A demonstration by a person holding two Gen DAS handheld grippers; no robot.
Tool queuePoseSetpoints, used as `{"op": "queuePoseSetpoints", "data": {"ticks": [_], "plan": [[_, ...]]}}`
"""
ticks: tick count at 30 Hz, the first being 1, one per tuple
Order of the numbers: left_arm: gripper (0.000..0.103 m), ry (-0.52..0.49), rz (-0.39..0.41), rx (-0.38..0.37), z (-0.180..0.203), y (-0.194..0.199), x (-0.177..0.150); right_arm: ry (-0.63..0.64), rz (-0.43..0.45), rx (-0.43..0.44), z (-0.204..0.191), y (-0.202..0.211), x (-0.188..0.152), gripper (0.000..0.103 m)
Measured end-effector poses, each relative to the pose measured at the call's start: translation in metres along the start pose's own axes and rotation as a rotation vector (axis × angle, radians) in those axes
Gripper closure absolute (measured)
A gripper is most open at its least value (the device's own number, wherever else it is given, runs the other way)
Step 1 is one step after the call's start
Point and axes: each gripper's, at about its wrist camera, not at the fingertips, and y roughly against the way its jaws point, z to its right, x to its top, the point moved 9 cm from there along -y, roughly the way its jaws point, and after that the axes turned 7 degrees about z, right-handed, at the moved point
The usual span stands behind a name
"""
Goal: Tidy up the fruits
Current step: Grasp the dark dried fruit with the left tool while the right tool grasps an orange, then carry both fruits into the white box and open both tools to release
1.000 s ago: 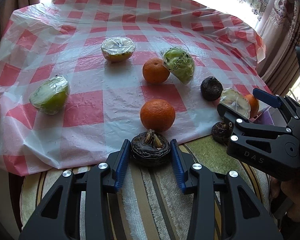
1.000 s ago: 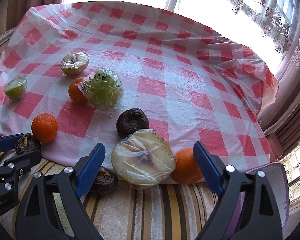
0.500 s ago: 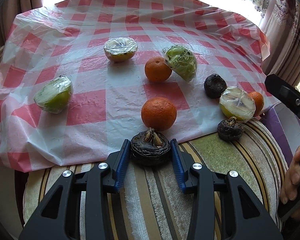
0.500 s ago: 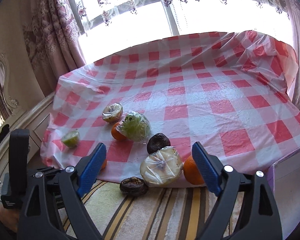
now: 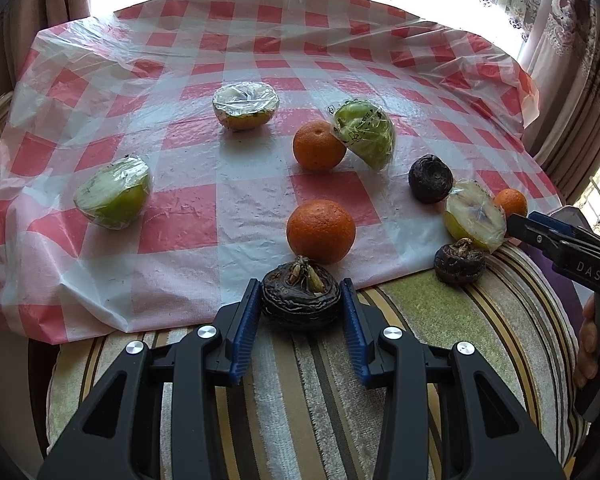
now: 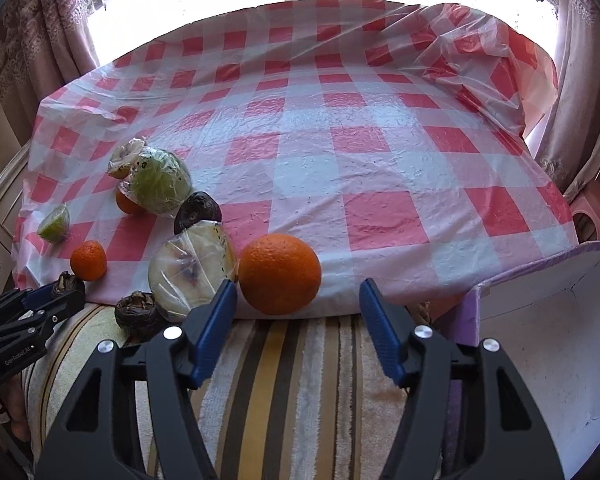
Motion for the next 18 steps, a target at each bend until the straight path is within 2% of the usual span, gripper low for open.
{"op": "queuePoseSetpoints", "data": {"ticks": [1, 2, 3, 10, 18], "plan": [[0.065, -0.003, 0.001, 0.001, 0.000, 0.000, 0.000, 0.011, -0.010, 0.006, -0.002, -0.004, 0.001, 0.045], [0.065, -0.005, 0.002, 0.003, 0.000, 0.000, 0.000, 0.021, -0.022, 0.017, -0.004, -0.009, 0.002, 0.055], [0.065, -0.007, 0.003, 0.004, 0.000, 0.000, 0.000, 0.027, -0.029, 0.022, -0.005, -0.013, 0.002, 0.059], [0.065, -0.003, 0.018, 0.003, 0.000, 0.003, 0.002, 0.024, -0.014, 0.067, -0.008, -0.017, 0.009, 0.059], [0.065, 0.002, 0.094, -0.007, 0.005, 0.023, 0.018, -0.004, 0.043, 0.059, 0.003, 0.006, 0.016, 0.060]]}}
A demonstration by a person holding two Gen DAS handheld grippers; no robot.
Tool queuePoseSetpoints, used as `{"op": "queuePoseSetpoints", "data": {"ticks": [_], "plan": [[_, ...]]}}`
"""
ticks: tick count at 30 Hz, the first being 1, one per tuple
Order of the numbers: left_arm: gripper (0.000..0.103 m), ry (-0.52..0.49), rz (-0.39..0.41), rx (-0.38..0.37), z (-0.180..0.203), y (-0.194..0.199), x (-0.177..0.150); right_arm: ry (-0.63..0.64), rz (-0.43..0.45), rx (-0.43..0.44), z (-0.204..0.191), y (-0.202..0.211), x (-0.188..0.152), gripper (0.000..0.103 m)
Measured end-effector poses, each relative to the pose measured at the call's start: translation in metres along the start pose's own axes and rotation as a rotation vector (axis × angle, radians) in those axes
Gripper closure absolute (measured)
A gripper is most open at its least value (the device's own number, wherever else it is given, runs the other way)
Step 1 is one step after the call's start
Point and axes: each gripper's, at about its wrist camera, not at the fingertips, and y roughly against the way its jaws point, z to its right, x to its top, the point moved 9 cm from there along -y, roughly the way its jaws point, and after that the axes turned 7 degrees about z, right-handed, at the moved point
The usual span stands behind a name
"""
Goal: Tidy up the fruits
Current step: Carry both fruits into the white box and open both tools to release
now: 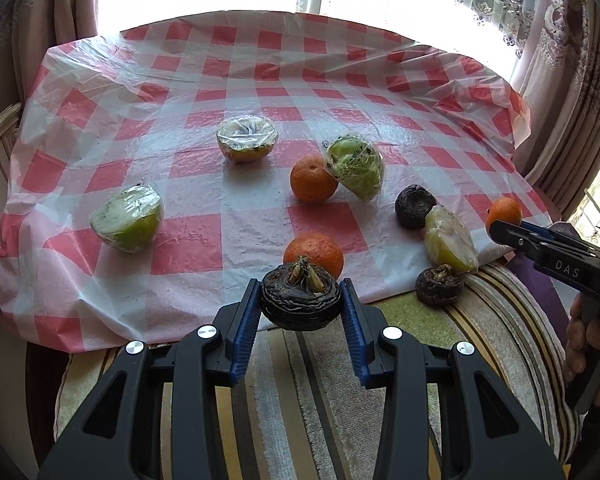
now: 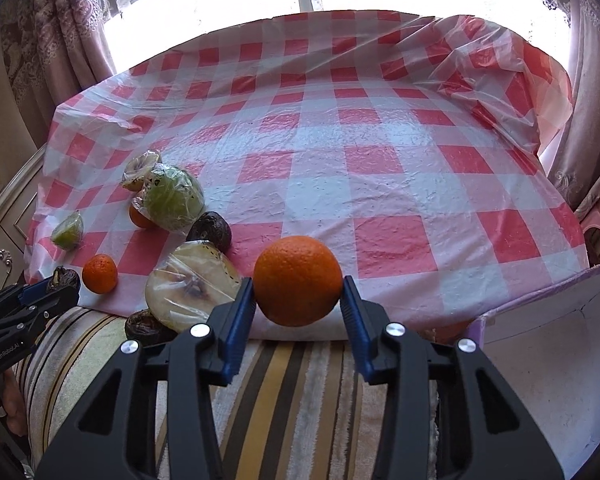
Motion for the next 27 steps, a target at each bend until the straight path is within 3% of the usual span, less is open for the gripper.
{"op": "queuePoseSetpoints", "data": {"ticks": [8, 13, 21, 27], "plan": [[0.065, -0.064, 0.030, -0.040, 0.032, 0.005, 0.015, -0.045, 0.028, -0.056, 0.042, 0.033, -0.005, 0.060], [0.065, -0.139, 0.031, -0.091, 0.071, -0.001, 0.024, -0.078, 0.026, -0.133, 0.085, 0.053, -0.014, 0.060], [0.065, -0.338, 0.004, -0.229, 0.182, -0.019, 0.030, -0.159, -0.001, -0.294, 0.164, 0.074, -0.040, 0.060], [0.065, -0.481, -0.022, -0.363, 0.278, -0.032, 0.026, -0.215, -0.017, -0.359, 0.205, 0.080, -0.051, 0.060]]}}
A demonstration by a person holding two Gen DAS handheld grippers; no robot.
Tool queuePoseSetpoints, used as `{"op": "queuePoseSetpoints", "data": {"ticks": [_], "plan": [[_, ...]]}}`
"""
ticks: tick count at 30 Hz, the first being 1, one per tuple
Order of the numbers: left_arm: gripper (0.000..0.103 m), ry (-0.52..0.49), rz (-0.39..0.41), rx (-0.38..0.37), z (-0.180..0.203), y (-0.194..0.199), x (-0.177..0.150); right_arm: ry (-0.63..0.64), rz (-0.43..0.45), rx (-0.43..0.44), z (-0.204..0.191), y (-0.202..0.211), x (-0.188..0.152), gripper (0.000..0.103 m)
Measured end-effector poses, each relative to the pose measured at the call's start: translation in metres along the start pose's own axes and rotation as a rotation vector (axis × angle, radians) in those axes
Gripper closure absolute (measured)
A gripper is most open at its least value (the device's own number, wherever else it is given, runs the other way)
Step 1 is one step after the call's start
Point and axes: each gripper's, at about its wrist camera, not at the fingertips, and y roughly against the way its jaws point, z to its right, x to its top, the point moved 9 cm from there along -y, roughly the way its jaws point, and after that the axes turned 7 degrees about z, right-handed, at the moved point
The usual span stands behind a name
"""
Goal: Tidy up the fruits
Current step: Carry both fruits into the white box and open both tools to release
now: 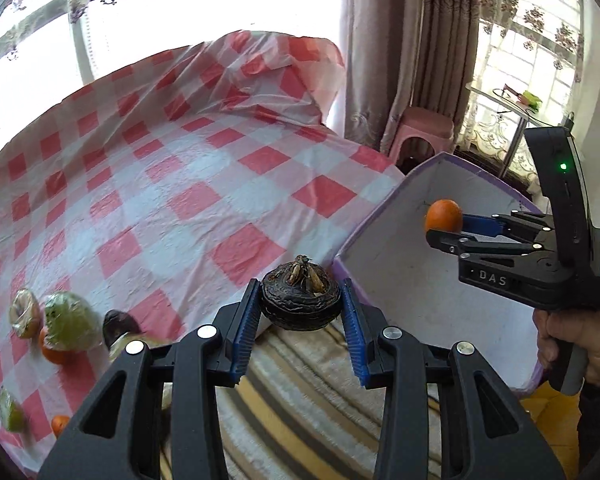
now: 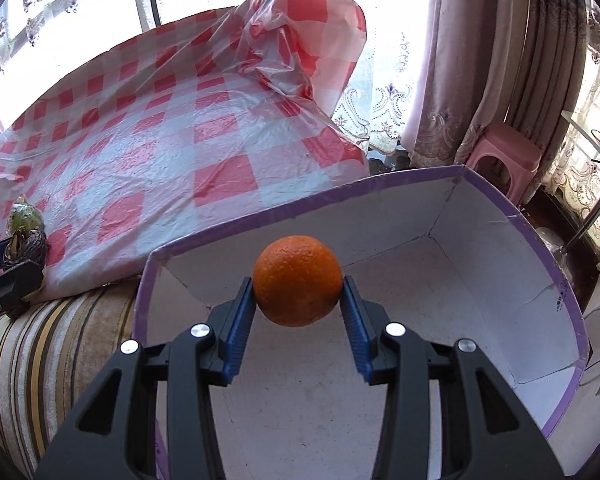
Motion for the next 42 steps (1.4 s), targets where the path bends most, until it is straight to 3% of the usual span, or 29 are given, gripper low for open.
{"op": "queuePoseSetpoints", "data": {"ticks": [4, 10, 15, 20, 25, 31, 36, 42], "plan": [[0.065, -0.080, -0.037, -0.056, 0.043, -0.034, 0.009, -0.026, -0.017, -0.032, 0.017, -0.008, -0.001, 0.060], [0.065, -0.186, -0.151, -0.100, 0.086, -0.082, -0.007, -0.046, -0.090, -0.081, 0.037, -0.028, -0.008, 0.060], [0.065, -0.225, -0.250, -0.095, 0.095, -0.109, -0.025, -0.047, -0.152, -0.101, 0.046, -0.043, -0.014, 0.059], [0.065, -0.241, -0.300, -0.060, 0.091, -0.126, -0.032, -0.054, -0.207, -0.105, 0.049, -0.053, -0.023, 0.059], [0.065, -0.319, -0.304, -0.015, 0.096, -0.130, -0.040, -0.056, -0.251, -0.108, 0.050, -0.061, -0.030, 0.059], [0.059, -0.324, -0.295, -0.015, 0.097, -0.130, -0.041, -0.054, -0.249, -0.119, 0.051, -0.061, -0.030, 0.058], [0.051, -0.324, -0.291, -0.033, 0.100, -0.128, -0.042, -0.049, -0.233, -0.127, 0.052, -0.061, -0.027, 0.047], [0.046, -0.314, -0.277, -0.040, 0.100, -0.124, -0.040, -0.056, -0.221, -0.132, 0.052, -0.058, -0.025, 0.041]]}}
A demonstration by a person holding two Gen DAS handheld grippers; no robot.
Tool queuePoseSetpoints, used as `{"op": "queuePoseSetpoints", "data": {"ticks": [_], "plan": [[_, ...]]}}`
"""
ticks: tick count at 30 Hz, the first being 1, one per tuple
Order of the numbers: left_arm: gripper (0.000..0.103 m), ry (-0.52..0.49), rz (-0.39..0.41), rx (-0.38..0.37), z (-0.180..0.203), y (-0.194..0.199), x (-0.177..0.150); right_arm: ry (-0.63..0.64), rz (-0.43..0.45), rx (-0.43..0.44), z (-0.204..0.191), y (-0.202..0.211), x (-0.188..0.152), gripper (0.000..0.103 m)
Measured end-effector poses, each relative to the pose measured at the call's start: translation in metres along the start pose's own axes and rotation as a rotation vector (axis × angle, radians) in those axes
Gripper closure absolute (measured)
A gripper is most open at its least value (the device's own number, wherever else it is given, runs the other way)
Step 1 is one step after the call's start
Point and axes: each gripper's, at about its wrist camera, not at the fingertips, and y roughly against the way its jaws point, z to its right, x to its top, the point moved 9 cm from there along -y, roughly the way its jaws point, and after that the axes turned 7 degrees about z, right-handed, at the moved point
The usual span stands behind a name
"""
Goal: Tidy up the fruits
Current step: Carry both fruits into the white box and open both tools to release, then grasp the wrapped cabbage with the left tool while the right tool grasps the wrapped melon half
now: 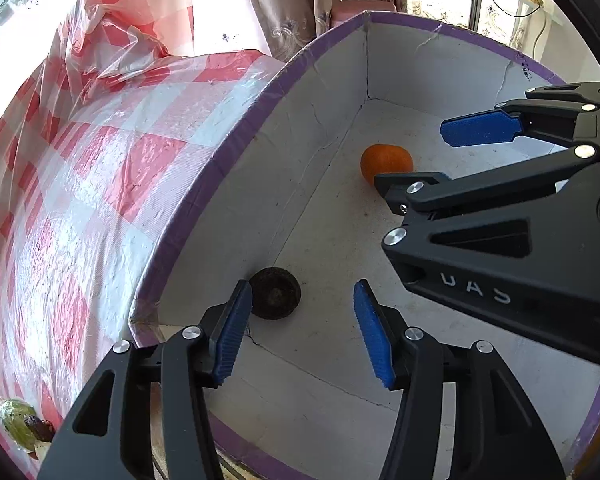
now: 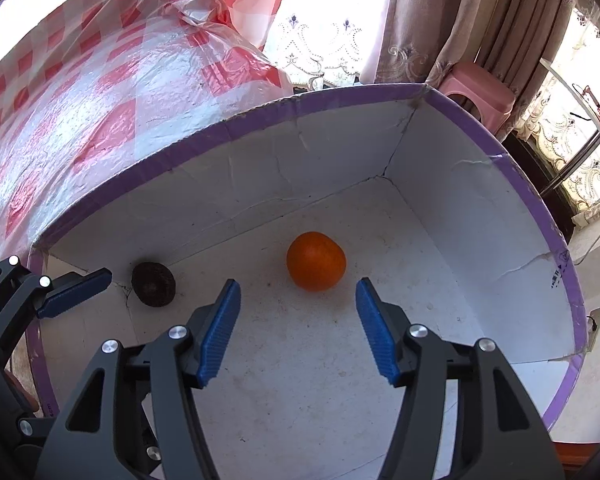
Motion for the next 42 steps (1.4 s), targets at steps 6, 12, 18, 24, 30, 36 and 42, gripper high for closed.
{"op": "queuePoseSetpoints", "data": {"ticks": [6, 12, 18, 24, 30, 36, 42], "plan": [[0.036, 0.028, 0.046, 0.006, -0.008, 0.009, 0.006, 0.002, 0.040, -0.006, 0.002, 0.007, 0.004, 0.029], [0.020, 0.090, 0.170, 0.057, -0.027, 0.042, 0.017, -0.028, 0.181, -0.015, 0.009, 0.036, 0.017, 0.012], [0.015, 0.216, 0.371, 0.100, -0.065, 0.091, 0.018, -0.094, 0.302, -0.098, 0.026, 0.072, 0.033, 0.008], [0.014, 0.344, 0.521, 0.165, -0.105, 0.143, -0.004, -0.091, 0.468, -0.134, 0.007, 0.125, 0.048, 0.002], [0.014, 0.401, 0.509, 0.247, -0.145, 0.178, -0.059, -0.061, 0.490, 0.017, -0.056, 0.147, 0.045, 0.002], [0.013, 0.571, 0.527, 0.262, -0.194, 0.218, -0.135, -0.013, 0.499, 0.180, -0.131, 0.155, 0.031, 0.002], [0.013, 0.685, 0.531, 0.336, -0.238, 0.253, -0.214, 0.083, 0.408, 0.273, -0.203, 0.142, 0.007, 0.002]]}}
